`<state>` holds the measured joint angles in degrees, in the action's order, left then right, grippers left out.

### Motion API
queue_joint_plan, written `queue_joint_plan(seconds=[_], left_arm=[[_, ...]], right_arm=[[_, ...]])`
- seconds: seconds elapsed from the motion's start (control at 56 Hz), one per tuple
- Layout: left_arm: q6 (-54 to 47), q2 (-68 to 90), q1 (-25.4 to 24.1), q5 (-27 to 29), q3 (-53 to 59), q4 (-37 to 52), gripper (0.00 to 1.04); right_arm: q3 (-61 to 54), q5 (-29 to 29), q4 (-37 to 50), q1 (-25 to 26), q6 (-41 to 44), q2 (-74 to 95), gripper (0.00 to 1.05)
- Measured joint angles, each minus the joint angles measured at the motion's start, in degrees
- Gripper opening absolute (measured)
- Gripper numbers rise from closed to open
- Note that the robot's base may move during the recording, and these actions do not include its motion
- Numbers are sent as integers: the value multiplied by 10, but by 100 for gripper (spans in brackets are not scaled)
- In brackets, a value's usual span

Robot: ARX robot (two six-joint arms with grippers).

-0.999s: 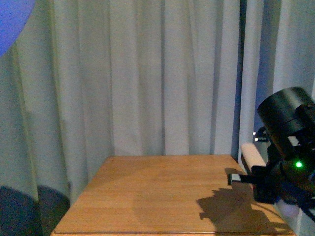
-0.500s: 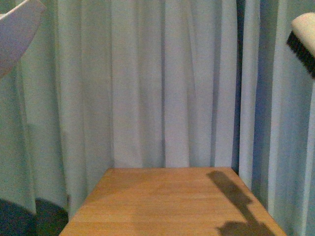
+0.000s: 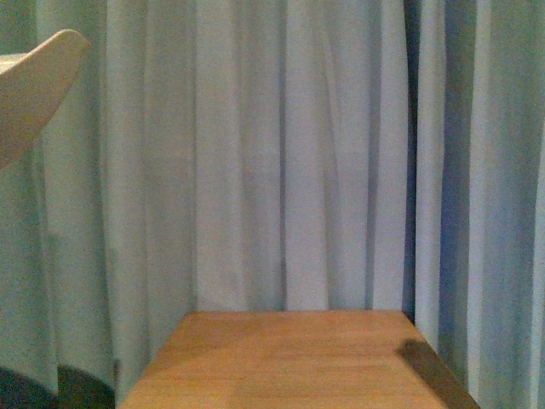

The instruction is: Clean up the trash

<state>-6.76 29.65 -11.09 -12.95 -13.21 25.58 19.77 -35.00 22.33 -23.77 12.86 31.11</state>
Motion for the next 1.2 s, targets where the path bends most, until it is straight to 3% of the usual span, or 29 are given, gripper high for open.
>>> queue_joint_plan(seconds=[1.195], left_arm=[[2,-1,-2,1,2,-1,28]], right_arm=[[-9,-3,1,19,-15,3,21]])
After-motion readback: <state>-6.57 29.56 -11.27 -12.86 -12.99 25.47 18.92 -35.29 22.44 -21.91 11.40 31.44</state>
